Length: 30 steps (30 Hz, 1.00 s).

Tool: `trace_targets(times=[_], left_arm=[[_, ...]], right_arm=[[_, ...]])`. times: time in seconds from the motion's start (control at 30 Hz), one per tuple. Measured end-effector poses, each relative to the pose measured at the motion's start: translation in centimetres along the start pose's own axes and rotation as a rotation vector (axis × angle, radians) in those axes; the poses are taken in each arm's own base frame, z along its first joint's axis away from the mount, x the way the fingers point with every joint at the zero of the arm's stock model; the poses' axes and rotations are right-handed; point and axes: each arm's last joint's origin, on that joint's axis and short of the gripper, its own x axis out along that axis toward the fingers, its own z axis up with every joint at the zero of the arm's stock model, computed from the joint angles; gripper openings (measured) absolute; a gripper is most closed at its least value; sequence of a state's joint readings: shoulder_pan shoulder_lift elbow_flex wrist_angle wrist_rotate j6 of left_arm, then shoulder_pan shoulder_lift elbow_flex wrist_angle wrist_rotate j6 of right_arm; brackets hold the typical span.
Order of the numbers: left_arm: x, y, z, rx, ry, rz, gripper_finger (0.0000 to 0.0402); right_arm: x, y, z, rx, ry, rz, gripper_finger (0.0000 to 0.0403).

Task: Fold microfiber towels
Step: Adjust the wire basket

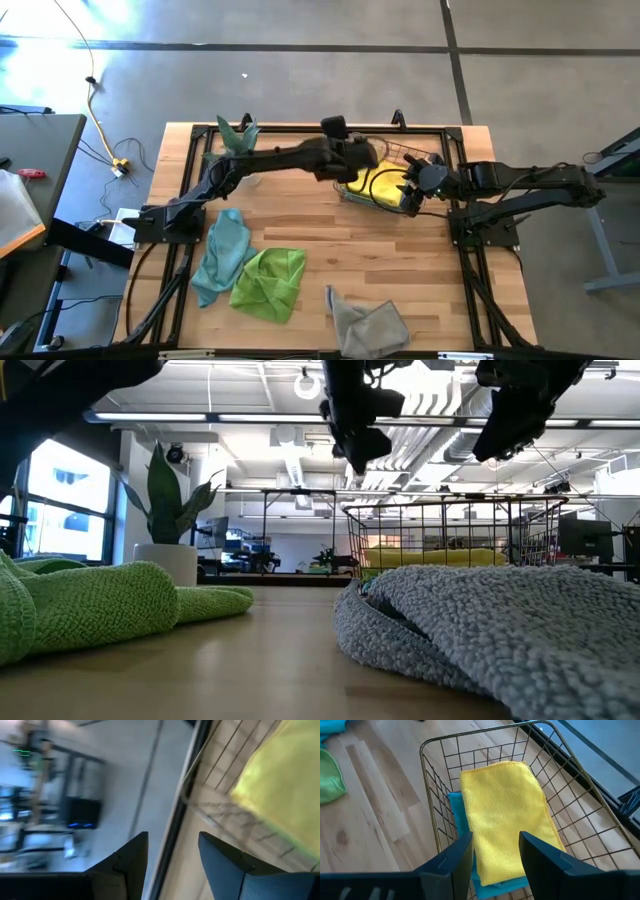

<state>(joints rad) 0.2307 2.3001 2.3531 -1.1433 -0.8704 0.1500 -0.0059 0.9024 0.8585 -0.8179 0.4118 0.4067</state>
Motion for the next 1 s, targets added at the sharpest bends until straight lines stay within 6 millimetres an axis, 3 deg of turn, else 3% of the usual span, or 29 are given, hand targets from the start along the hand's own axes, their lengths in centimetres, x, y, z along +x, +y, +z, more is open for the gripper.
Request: trace_targets(times=[0.2, 0.4, 0.57, 0.8, 1.0], left_arm=[[-3.2, -2.2, -0.7, 0.121, 0.026, 0.149, 0.0162], [-5.4, -3.8, -1.8, 0.186, 0.057, 0.133, 0.0161], [-6.4, -4.2, -3.0, 0.192, 0.106, 0.136, 0.0161], [-7.6, -5.1, -3.1, 0.192, 0.087, 0.097, 0.0161], [-8.7, -5.6, -3.2, 0.210, 0.067, 0.076, 0.0161]], right_arm=[[0.0, 0.1, 0.3, 0.084, -0.028, 0.014, 0.0152], [0.5, 0.8, 1.1, 0.158, -0.074, 0.062, 0.0152], [2.3, 2.1, 2.0, 0.159, -0.088, 0.095, 0.0152], [5.8, 3.8, 2.2, 0.042, -0.049, 0.071, 0.0152], [7.1, 4.6, 2.6, -0.034, -0.062, 0.117, 0.0152]])
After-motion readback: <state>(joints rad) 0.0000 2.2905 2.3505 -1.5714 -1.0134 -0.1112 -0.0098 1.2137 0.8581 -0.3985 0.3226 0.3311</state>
